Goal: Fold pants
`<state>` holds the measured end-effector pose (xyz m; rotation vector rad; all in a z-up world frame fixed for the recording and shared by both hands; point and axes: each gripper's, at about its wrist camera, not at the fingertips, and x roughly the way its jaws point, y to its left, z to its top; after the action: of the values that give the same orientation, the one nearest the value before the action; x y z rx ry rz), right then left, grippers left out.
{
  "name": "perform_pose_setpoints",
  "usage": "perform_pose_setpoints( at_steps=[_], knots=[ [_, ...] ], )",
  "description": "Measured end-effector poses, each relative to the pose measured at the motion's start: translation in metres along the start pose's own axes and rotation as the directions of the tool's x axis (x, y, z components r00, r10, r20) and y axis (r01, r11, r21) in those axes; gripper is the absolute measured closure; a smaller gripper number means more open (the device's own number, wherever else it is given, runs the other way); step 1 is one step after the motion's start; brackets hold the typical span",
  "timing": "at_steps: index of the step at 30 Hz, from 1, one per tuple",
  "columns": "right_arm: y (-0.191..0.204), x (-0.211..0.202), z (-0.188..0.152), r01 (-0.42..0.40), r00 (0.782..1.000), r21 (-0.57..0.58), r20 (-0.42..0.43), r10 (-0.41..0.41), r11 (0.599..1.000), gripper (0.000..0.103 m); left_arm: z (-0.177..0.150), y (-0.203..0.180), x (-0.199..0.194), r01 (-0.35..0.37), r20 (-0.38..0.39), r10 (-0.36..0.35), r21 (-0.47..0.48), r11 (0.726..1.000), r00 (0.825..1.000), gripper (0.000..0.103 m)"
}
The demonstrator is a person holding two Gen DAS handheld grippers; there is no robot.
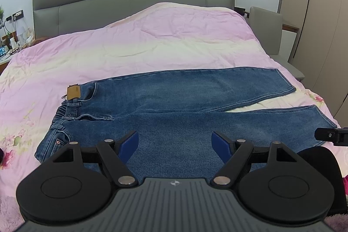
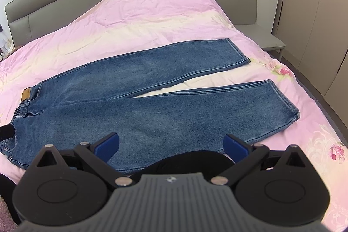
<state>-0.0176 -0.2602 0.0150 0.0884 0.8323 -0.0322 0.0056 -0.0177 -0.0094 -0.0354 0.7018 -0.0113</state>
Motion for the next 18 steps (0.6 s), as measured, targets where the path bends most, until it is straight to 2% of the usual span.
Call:
perform_pose_setpoints(
  at_steps=[18],
  knots=[
    [-0.0034,-0.0022,0.0006,-0.005,1.0,0.006,0.005,0.005,1.0,0.005,-0.0028,0.0073,-0.0063,-0.023,0.0,0.023,0.011,1.0,1.0,0.014]
  ],
)
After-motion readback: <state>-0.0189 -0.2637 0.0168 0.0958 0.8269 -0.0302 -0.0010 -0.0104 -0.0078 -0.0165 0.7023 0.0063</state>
